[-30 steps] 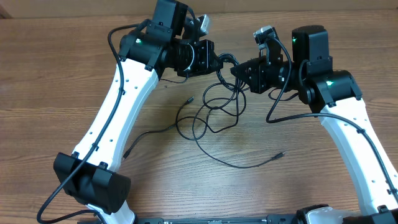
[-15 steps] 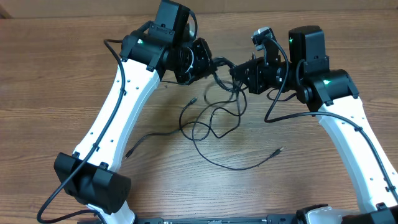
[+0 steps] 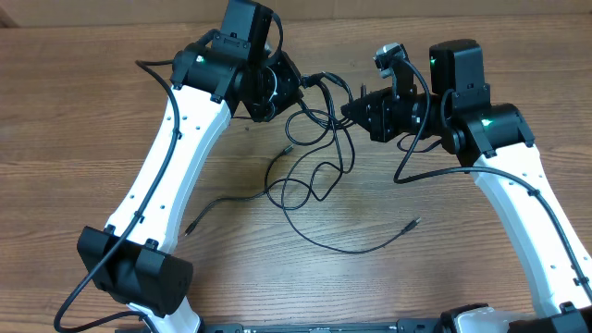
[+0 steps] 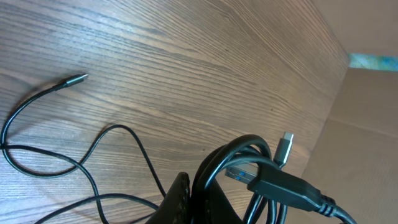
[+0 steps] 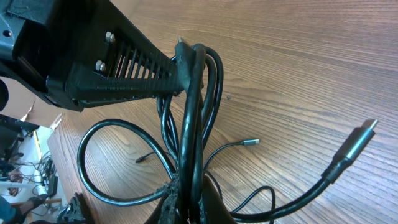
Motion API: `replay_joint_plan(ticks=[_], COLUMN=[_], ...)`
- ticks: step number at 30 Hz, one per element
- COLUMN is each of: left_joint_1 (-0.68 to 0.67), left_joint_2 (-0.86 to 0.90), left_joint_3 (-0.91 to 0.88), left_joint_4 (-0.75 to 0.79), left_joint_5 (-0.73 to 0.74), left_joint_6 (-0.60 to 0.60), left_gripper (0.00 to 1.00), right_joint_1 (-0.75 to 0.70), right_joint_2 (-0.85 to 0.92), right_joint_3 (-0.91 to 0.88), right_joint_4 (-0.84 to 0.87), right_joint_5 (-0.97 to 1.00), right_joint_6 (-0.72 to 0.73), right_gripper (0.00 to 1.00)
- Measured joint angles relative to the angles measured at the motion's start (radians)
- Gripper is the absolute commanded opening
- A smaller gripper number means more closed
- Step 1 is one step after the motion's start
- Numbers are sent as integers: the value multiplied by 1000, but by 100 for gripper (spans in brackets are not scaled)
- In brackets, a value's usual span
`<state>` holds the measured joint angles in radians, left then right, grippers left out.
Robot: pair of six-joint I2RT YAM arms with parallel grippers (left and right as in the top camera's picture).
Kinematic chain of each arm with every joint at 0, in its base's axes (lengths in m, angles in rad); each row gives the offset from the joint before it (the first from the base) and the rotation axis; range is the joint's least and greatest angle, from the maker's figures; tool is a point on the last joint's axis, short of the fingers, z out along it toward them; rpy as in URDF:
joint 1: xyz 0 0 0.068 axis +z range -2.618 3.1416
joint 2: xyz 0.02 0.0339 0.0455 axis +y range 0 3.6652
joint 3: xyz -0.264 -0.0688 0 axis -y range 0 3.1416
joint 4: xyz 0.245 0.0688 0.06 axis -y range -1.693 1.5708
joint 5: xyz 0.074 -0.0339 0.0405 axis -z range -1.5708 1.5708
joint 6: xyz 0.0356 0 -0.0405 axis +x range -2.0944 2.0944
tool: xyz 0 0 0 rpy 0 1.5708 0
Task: Untangle cables
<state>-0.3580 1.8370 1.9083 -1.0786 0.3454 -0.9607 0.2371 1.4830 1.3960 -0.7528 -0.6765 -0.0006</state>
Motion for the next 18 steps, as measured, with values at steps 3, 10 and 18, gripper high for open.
replay_joint_plan(ticks=[3, 10, 18], left_joint_1=[0, 15, 47], left_joint_2=[0, 0, 0], left_joint_3=[0, 0, 0], left_joint_4=[-18, -65, -80], left_joint_5=[-17, -50, -78], left_joint_6=[-29, -111, -135], left_gripper=[4, 4, 4], right_joint_1=[0, 0, 0], right_joint_2=[0, 0, -1], right_joint_3=[0, 0, 0], right_joint_4=[-5, -11, -13], right_joint_5=[0, 0, -8], right_joint_6=[0, 0, 3], right_gripper=[4, 4, 40])
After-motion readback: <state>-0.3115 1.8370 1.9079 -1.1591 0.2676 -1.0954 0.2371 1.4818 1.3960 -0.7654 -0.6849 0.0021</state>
